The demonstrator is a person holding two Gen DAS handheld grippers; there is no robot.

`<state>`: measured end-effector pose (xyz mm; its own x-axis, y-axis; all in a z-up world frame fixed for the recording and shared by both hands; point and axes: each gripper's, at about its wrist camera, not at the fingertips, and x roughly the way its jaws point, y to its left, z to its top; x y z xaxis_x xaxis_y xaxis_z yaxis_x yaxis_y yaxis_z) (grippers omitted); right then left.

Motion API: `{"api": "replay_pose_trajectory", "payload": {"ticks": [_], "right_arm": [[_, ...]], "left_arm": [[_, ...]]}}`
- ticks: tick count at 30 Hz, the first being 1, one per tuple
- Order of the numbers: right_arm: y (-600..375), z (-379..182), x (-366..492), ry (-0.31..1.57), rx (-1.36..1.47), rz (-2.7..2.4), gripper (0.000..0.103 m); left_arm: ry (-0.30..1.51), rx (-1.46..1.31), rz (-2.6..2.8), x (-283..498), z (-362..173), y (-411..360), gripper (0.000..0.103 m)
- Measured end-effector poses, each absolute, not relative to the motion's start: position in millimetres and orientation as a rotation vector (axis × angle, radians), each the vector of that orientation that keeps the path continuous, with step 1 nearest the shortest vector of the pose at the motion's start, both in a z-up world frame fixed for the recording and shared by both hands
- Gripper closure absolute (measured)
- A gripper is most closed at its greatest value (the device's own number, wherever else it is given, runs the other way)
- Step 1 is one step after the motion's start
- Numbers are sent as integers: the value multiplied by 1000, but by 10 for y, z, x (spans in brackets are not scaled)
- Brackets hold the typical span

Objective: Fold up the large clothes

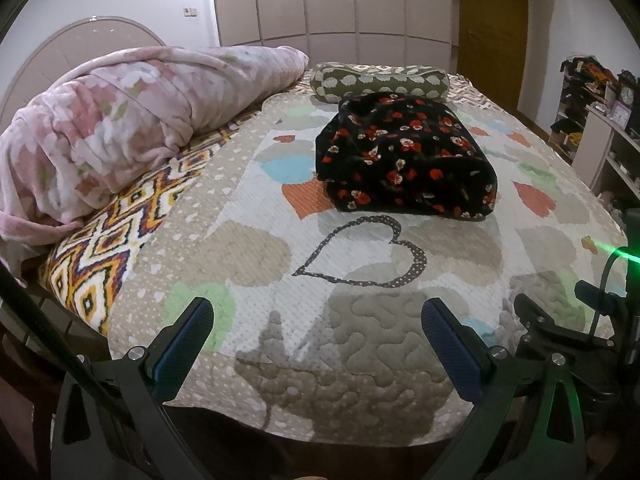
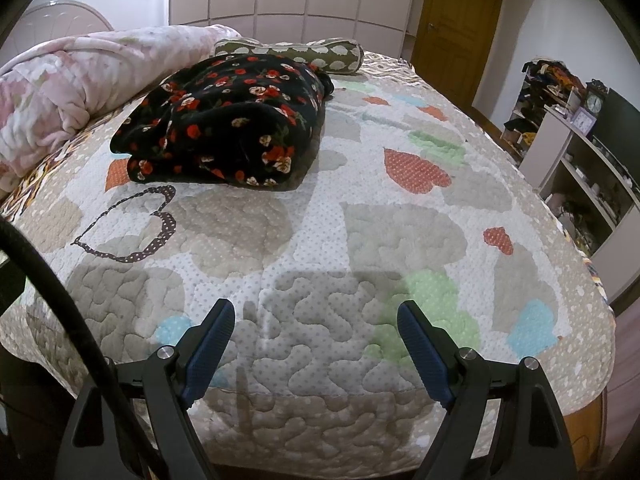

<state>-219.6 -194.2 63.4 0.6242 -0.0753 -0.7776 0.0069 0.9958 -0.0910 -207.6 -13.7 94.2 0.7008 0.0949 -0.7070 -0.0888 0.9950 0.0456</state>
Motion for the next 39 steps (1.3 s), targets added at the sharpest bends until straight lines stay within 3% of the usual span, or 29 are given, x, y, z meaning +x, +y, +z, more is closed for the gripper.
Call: {"api": "replay_pose_trajectory", "payload": {"ticks": [39], "right_arm": [[-1930,590,-2188,909,-73,-35,16]], "left_arm": [[855,-20,59,-2015,815,-159,0]]}}
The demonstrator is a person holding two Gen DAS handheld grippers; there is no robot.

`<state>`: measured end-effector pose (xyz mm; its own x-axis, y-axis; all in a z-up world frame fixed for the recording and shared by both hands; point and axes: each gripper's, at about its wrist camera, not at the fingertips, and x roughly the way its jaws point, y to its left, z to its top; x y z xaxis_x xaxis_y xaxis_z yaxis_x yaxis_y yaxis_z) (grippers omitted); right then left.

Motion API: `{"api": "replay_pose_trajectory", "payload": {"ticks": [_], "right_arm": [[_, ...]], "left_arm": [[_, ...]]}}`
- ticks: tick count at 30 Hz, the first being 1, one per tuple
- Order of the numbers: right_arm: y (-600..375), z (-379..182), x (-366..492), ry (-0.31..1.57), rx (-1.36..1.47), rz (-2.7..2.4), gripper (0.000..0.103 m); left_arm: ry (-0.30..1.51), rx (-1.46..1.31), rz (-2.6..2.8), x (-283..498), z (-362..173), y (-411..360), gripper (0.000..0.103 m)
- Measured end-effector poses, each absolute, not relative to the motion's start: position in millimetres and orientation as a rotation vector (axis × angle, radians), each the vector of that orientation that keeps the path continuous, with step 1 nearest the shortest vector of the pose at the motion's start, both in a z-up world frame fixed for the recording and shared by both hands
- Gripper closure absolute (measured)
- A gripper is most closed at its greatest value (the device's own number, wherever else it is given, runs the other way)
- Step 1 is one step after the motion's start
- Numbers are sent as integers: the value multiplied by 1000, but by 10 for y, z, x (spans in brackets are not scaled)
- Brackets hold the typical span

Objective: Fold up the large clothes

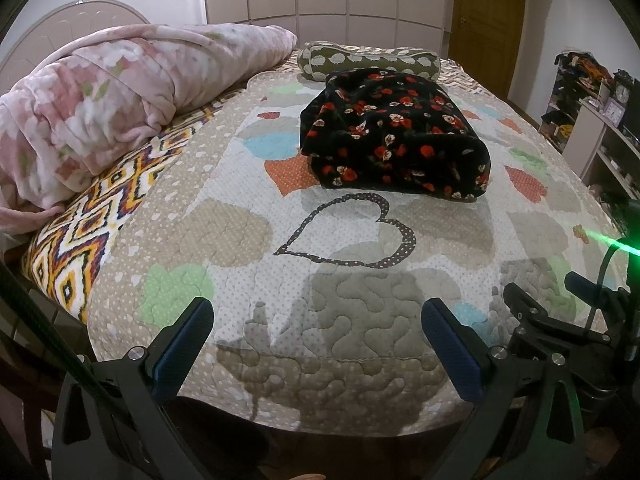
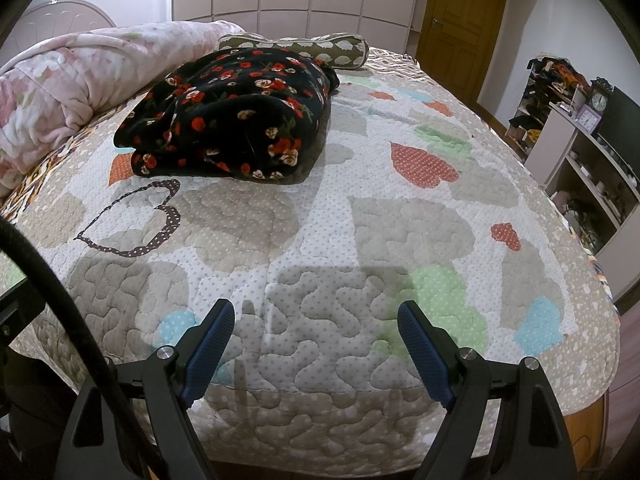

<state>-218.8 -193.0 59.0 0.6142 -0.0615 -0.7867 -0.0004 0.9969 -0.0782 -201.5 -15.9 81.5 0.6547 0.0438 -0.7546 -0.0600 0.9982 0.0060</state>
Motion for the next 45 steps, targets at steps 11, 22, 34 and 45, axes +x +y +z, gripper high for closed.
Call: {"api": "replay_pose_trajectory", "payload": {"ticks": [11,22,34,45], "right_arm": [[-1935,585,-2187,911,-71,-36,16],[-1922,573,-2194,913,-70,-35,16],[-1917,566,-2196,914,-68,-36,16],[-1910,561,-2198,915,-69,-36,16]], "left_arm": [[865,-26,52,-2012,796,-146,0],[871,-32,51,-2011,784,-141,0],[879,-36,46,-2009,760,-139,0],[881,-37,46,-2005,758,-134,0]]}}
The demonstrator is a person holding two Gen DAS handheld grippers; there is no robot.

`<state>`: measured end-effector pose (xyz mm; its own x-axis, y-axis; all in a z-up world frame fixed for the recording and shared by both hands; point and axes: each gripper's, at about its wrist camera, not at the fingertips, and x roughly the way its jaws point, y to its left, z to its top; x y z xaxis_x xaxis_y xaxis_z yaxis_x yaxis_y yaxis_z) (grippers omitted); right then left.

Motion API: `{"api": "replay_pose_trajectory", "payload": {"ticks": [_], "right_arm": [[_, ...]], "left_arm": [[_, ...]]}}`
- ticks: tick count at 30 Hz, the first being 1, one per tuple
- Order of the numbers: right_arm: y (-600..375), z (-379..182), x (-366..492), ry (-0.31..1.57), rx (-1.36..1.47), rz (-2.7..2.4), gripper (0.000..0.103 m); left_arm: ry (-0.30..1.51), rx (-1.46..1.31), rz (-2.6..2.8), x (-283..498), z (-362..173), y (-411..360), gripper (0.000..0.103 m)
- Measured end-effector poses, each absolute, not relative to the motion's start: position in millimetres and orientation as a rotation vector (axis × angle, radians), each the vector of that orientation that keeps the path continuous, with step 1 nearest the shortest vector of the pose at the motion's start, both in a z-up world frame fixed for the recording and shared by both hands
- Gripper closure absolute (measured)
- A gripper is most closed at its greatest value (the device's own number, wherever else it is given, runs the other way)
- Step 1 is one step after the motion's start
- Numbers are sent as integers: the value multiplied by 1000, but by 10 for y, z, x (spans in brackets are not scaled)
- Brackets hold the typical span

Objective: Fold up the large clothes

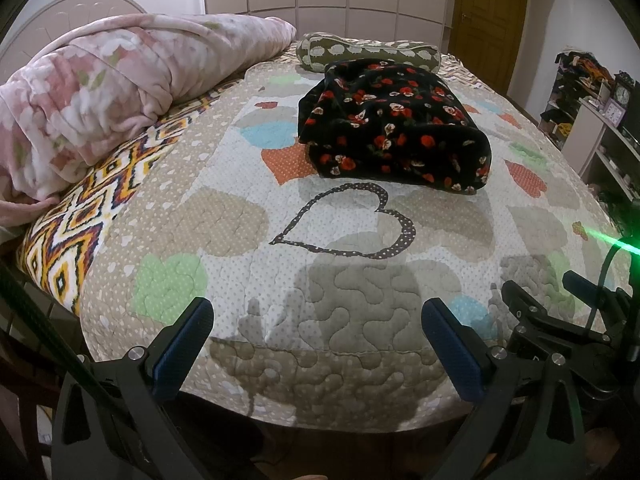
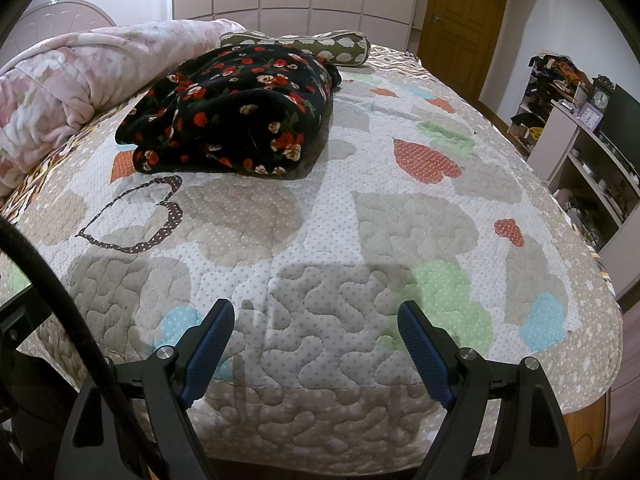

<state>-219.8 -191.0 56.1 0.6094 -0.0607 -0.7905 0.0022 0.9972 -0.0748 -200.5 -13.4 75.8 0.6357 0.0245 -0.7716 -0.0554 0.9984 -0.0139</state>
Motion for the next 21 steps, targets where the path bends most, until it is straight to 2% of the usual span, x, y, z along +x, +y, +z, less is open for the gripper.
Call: {"api": "replay_pose_trajectory", "payload": {"ticks": [21], "right_arm": [[-1949,529,-2182,917,-68,-40,15]], "left_arm": [[864,-28,105,-1856,763,-8,0]]}}
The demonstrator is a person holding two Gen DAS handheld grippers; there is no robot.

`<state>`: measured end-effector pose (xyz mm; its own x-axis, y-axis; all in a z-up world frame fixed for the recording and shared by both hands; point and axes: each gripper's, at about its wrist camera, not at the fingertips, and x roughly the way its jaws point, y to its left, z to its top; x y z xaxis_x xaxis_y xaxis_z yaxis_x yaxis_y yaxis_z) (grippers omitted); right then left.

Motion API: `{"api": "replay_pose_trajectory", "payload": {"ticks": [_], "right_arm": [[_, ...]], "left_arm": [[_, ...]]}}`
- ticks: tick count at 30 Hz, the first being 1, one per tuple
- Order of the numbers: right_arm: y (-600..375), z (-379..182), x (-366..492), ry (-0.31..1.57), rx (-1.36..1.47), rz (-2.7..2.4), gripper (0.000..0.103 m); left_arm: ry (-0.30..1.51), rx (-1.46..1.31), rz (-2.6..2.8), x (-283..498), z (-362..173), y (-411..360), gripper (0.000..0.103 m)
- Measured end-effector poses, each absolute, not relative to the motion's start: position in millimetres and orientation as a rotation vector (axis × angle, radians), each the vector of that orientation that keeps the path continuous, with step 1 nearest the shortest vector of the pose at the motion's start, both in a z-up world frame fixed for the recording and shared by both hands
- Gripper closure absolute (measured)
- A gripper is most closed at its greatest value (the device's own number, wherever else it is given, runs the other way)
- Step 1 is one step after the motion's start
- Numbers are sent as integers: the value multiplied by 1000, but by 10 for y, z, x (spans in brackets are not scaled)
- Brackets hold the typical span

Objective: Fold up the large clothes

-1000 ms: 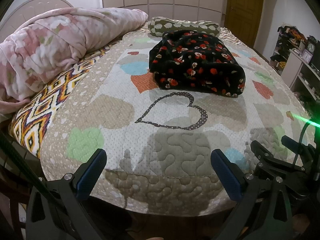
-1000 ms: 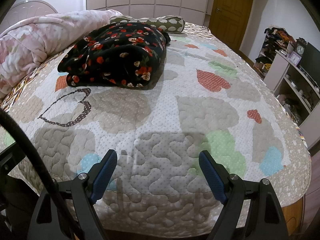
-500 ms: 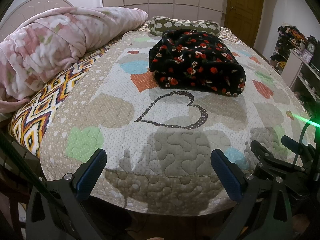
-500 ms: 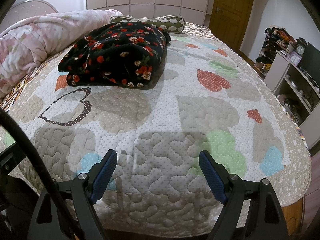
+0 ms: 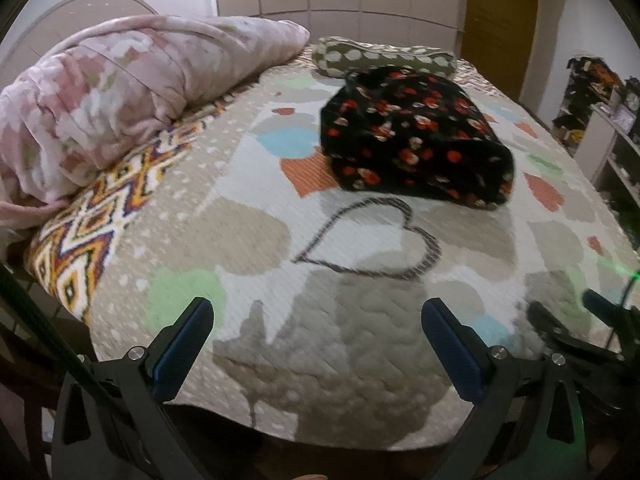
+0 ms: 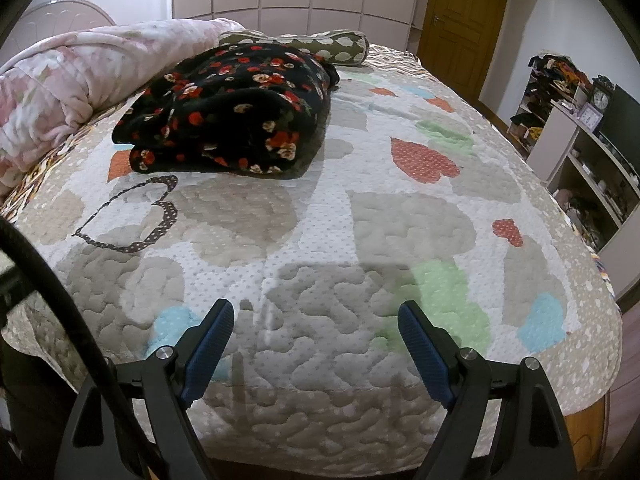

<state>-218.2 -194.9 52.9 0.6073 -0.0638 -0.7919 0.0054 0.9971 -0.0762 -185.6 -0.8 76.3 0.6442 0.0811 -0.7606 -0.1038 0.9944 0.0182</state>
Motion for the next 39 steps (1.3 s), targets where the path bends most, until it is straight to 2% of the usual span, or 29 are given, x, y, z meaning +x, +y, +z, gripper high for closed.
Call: {"api": "replay_pose_trajectory", "payload": {"ticks": [10,20,24,36,37,38,39], "right_arm": [[-2186,487,-2125,921,-30,-72,15],[-2436,397,-2058,939,33,-77,15],[-2505,391,-2014,935,44,-76,15],[-2288,1030,-1240,766,58,89,16],[-2227,1096,-1160,733,64,132,18],[-2167,1143,-1084,706,74,187,30],[-2110,1159,-991,701,78,225,51]], "left_arm": [[860,-1,114,-1745,768,-67,0],[1013,89,109,-1417,266,-258,0],[1016,85,108,-1376,208,-268,0],[1012,34,97,-1334,136,-195,0],[1012,32,96,-1331,134,-189,0],[1012,33,96,-1328,131,-186,0],[1011,33,95,-1328,130,-186,0]]}}
